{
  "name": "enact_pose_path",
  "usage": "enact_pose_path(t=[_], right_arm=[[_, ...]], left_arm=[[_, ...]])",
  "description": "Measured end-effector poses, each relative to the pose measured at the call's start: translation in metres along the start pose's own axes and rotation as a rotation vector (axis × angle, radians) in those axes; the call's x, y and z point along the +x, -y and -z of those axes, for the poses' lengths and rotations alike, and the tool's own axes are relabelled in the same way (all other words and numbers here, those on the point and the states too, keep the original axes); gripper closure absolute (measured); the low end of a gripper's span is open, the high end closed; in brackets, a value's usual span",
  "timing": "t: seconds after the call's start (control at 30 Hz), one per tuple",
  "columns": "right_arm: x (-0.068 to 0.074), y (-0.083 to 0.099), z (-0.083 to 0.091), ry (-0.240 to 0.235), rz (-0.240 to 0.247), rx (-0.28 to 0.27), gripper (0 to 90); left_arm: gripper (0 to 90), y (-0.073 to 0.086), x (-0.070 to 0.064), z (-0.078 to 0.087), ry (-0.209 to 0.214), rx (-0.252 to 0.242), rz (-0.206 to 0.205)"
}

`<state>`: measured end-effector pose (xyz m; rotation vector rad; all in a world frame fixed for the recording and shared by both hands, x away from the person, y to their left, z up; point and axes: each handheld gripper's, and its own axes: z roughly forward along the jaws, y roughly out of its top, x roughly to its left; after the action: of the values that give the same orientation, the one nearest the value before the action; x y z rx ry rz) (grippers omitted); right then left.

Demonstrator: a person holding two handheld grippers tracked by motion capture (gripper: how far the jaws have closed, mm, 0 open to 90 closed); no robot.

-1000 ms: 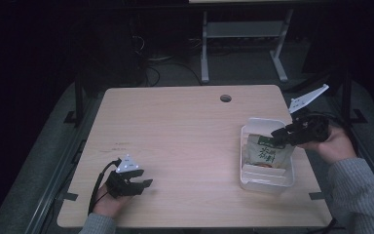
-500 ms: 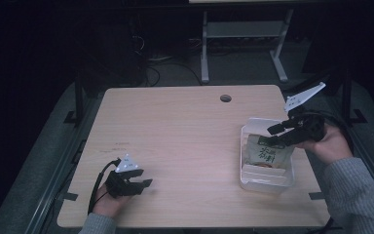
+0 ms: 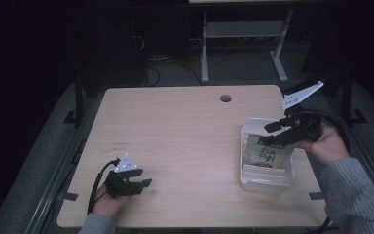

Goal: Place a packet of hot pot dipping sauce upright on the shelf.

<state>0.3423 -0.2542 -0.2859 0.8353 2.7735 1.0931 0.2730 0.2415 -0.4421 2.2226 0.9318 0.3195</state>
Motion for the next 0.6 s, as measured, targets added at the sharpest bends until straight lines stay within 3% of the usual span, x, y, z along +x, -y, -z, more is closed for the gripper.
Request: enact_pose_path(t=[0.6], right_arm=[[0.02,-0.012,-0.009,-0.021,0.036,-0.016,37.7]], left_arm=[[46.4,0.0,0.0,0.001,0.002,0.0,0.0]])
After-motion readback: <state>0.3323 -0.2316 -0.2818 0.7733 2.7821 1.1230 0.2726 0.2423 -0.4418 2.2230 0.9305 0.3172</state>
